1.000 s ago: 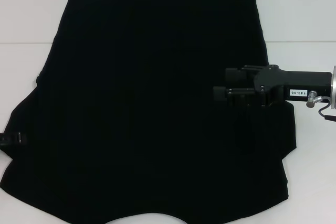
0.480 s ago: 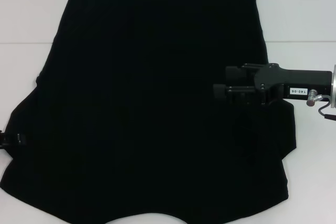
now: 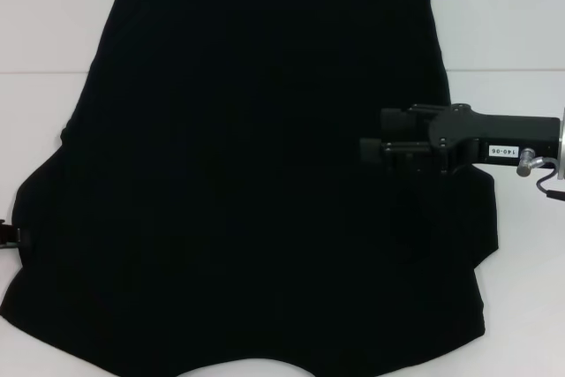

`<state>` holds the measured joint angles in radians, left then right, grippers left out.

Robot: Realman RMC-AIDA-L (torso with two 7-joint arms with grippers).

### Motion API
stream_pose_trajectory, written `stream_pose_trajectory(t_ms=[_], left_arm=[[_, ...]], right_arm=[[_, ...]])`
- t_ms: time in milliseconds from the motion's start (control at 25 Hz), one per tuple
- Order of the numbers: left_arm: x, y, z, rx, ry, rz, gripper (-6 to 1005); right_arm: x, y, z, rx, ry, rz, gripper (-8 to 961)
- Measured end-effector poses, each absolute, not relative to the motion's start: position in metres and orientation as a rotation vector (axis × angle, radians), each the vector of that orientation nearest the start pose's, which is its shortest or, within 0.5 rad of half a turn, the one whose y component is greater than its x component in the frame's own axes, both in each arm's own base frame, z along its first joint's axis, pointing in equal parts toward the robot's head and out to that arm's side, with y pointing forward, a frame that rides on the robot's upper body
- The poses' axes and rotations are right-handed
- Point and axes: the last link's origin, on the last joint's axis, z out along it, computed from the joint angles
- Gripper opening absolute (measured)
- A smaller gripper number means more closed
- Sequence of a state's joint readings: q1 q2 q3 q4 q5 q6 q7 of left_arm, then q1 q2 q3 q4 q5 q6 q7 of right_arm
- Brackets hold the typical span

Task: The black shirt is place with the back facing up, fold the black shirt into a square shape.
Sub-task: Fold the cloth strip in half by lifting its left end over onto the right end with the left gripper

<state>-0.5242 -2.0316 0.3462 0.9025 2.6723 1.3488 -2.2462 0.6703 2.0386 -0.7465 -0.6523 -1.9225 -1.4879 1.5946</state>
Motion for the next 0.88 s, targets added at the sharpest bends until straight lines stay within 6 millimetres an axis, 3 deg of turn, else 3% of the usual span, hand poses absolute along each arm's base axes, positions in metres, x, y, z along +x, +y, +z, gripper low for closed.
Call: stream_pose_trajectory(t_ms=[240,480,880], left_arm=[[-0.374,0.332,0.090,-1.911,-1.625,-0.129,87],[-0.375,0.333,0.090,-1.902,-1.624,-0.136,-2],[-0.386,0.328,0.102,-1.789,-1.654,-0.225,-1]], right_arm=[[0.214,0.379,0.014,-2.703,0.707,0.764,851],[0.215,0.380,0.015,-2.693,0.706,0.773,851],[0.214,0.380,0.015,-2.681,0.710,0.789,851]])
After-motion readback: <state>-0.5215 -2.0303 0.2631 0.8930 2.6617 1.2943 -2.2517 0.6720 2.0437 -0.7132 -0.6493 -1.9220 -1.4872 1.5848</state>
